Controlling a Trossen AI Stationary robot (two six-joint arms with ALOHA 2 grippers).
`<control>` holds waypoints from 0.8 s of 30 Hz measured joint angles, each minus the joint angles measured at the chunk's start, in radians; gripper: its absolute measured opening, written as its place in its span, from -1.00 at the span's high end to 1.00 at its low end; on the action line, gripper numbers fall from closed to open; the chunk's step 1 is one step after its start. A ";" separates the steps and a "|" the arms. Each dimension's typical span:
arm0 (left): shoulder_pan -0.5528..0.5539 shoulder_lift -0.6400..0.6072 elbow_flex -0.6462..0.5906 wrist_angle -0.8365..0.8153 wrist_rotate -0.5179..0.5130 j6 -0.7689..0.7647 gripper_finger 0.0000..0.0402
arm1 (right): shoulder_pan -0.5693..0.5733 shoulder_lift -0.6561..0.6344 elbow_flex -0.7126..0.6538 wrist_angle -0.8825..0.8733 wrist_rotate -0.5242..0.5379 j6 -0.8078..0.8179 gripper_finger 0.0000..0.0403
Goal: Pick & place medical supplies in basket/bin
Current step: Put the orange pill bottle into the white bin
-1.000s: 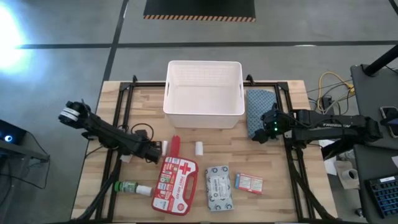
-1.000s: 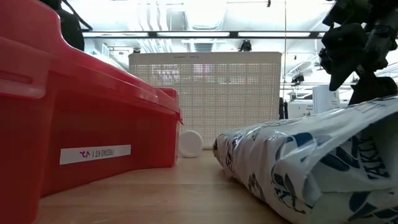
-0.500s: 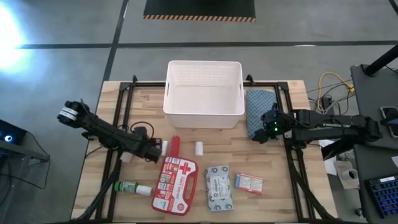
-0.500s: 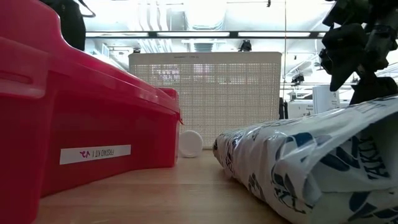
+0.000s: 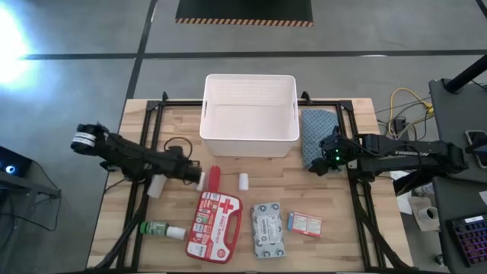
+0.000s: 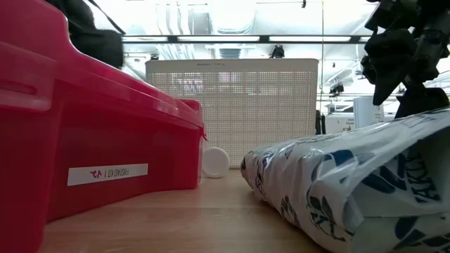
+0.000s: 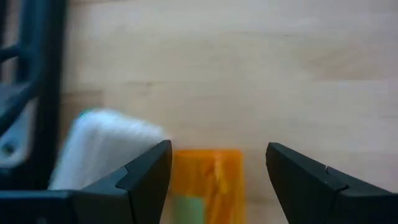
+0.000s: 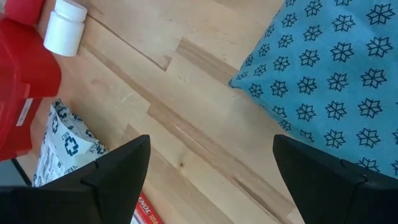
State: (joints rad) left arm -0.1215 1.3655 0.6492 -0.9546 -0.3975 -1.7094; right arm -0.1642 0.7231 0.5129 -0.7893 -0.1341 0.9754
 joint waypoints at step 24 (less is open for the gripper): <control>0.100 -0.004 0.011 0.020 0.308 0.418 -0.19 | 0.000 -0.001 -0.001 -0.028 0.014 0.019 -0.63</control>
State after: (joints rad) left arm -0.0212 1.3613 0.6598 -0.9342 -0.0897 -1.2916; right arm -0.1638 0.7219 0.5121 -0.8177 -0.1205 0.9949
